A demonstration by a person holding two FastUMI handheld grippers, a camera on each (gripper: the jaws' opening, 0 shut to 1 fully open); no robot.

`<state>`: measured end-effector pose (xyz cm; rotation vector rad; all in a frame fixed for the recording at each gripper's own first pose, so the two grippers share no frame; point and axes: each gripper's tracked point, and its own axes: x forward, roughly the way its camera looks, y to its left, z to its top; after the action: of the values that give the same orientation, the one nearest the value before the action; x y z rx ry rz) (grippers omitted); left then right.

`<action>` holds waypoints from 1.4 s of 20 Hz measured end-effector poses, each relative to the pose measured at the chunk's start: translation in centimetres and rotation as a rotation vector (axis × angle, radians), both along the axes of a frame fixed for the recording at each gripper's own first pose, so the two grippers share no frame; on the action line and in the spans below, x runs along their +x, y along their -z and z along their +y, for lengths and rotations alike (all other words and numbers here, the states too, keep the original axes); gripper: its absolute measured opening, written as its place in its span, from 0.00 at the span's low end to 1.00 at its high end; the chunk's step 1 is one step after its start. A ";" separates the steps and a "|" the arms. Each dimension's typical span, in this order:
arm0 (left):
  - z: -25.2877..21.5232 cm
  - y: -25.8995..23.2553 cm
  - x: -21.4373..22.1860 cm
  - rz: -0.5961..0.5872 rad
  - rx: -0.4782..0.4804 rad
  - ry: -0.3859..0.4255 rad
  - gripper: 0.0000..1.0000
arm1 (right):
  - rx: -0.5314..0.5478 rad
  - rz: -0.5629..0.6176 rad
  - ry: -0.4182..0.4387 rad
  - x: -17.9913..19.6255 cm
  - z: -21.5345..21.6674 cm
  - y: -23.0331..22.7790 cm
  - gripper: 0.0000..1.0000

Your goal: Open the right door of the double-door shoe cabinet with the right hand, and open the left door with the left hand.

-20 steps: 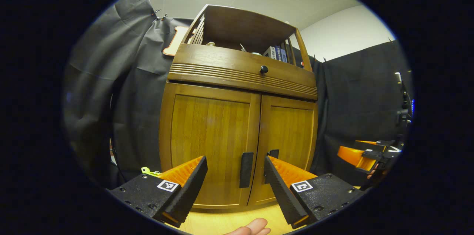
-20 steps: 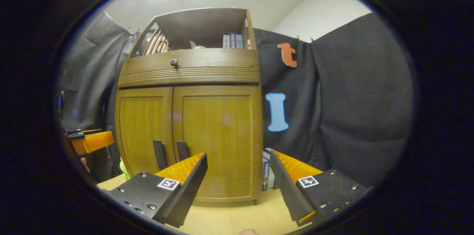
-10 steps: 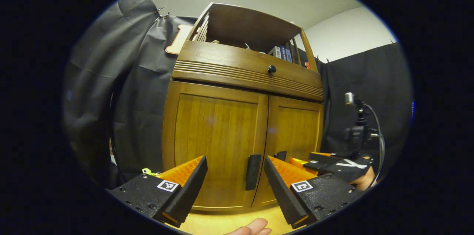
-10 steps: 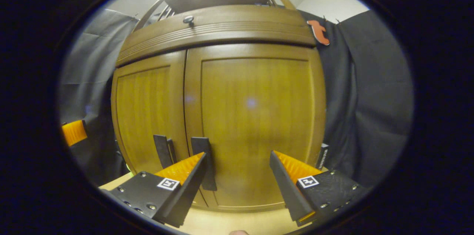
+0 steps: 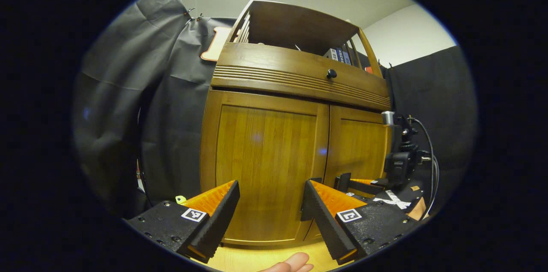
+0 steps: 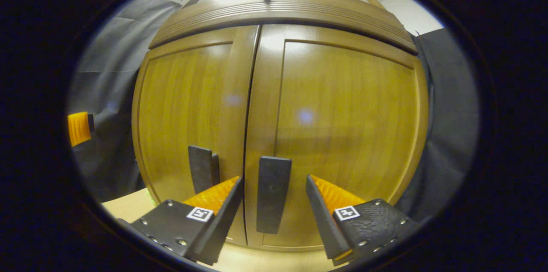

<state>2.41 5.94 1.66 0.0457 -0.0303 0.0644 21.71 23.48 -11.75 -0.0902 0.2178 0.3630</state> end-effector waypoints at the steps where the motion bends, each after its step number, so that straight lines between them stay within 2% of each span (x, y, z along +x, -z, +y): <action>1: -0.1 0.1 0.1 0.003 -0.001 0.002 0.91 | 0.021 0.036 -0.001 -0.5 0.1 0.2 0.68; 2: -0.3 0.2 0.1 0.004 -0.001 0.007 0.91 | 0.065 0.028 -0.002 -0.3 0.2 0.7 0.48; 3: -0.4 0.3 0.2 0.009 -0.001 0.009 0.95 | 0.072 0.037 -0.017 -0.6 0.1 0.6 0.28; 4: -0.6 0.5 0.3 0.015 -0.003 0.012 0.91 | 0.087 0.035 -0.034 -0.9 0.1 0.3 0.28; 5: -0.6 0.7 0.3 0.022 -0.005 0.012 0.95 | 0.089 0.043 -0.055 -1.3 0.0 0.1 0.28; 6: -0.7 0.8 0.4 0.026 -0.006 0.010 0.95 | 0.092 0.049 -0.076 -1.6 -0.1 -0.2 0.29; 7: -0.6 1.0 0.5 0.029 -0.009 0.007 0.91 | 0.102 0.060 -0.089 -1.8 -0.3 -0.6 0.28; 8: -0.5 1.1 0.6 0.034 -0.010 0.003 0.95 | 0.109 0.070 -0.105 -2.1 -0.4 -0.9 0.28; 9: -0.5 1.2 0.8 0.036 -0.009 0.001 0.91 | 0.122 0.087 -0.115 -2.3 -0.4 -1.3 0.27; 10: -0.5 1.3 0.8 0.041 -0.008 -0.002 0.95 | 0.127 0.098 -0.124 -2.3 -0.6 -1.6 0.28; 11: -0.4 1.5 0.9 0.046 -0.009 -0.006 0.95 | 0.124 0.105 -0.134 -2.4 -0.7 -2.0 0.27; 12: -0.4 1.6 0.9 0.050 -0.010 -0.008 0.91 | 0.123 0.112 -0.142 -2.4 -0.7 -2.0 0.28; 15: -0.5 1.7 1.0 0.051 -0.003 -0.011 0.91 | 0.118 0.115 -0.166 -2.6 -0.8 -2.7 0.27; 24: -1.1 2.4 1.6 0.058 0.019 -0.010 0.99 | 0.108 0.128 -0.145 -2.5 -0.6 -2.2 0.27; 27: -1.3 2.8 1.8 0.068 0.026 -0.010 0.99 | 0.105 0.122 -0.129 -2.6 -0.7 -2.5 0.27; 28: -1.4 2.9 1.9 0.071 0.027 -0.010 0.91 | 0.102 0.120 -0.122 -2.6 -0.9 -2.6 0.27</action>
<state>4.33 4.55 -1.25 0.0746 0.0397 0.0726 19.13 22.63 -9.19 0.0195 0.3129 0.5008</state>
